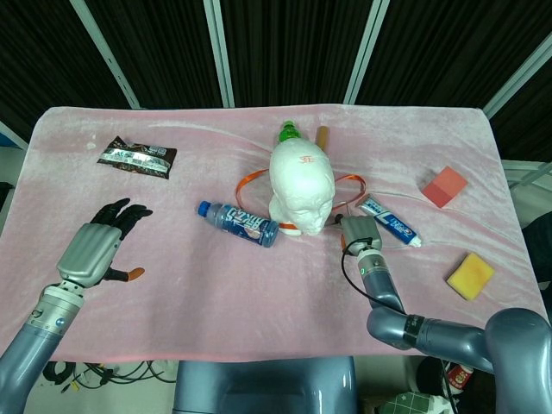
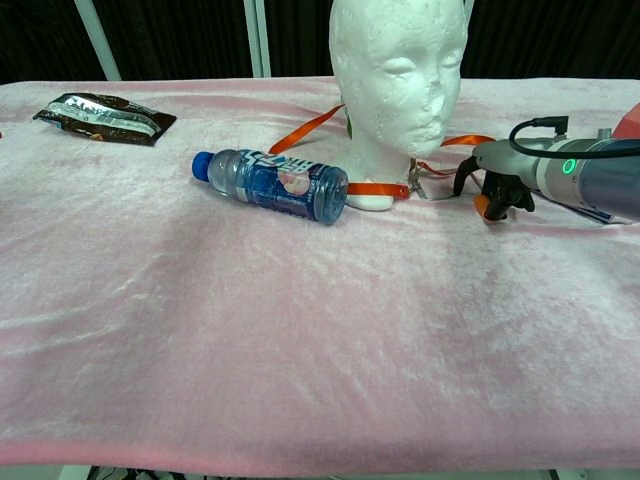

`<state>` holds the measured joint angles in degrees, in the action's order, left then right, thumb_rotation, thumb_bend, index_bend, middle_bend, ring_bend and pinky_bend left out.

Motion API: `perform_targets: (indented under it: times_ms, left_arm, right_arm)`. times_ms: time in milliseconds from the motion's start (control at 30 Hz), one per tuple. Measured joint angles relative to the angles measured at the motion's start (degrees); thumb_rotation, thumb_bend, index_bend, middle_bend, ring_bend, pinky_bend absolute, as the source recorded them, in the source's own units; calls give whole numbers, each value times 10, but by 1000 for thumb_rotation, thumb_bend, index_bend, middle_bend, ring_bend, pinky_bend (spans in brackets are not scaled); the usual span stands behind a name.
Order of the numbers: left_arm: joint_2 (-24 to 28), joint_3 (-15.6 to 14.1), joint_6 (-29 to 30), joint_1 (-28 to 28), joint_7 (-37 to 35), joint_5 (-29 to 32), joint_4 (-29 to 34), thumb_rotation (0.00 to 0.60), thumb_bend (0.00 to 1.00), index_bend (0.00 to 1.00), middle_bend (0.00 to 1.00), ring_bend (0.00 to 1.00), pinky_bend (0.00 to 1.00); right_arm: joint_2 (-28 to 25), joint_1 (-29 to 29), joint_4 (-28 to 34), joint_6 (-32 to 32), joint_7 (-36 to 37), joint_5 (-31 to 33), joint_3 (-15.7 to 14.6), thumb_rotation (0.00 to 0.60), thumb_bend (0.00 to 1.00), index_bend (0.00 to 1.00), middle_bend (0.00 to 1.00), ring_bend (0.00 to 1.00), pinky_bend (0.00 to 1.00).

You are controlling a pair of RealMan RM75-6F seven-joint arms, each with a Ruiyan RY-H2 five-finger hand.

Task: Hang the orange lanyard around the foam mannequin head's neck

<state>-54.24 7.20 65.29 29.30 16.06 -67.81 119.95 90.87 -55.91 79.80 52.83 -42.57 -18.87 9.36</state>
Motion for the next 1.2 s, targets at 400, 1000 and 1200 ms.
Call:
perform_targets:
  times_ms: [400,1000,1200]
  left_arm:
    - [-1,1,2,1,4,2,0,600,131,156,142,0,102]
    - [-4,3,1,2,3,6,-2,600,131,155,142,0,102]
    - [-4,3,0,2,2,7,-4,600,131,155,142,0,102]
  right_arm:
    - [-13,10,31,12,3,-8,-11,600,652,293,746,783,623]
    - [-44,39,118,52,15,-30,-33,600,657,293,746,783,623]
    - [-50,45,133,58,17,-34,-38,600,661,293,746,783,623]
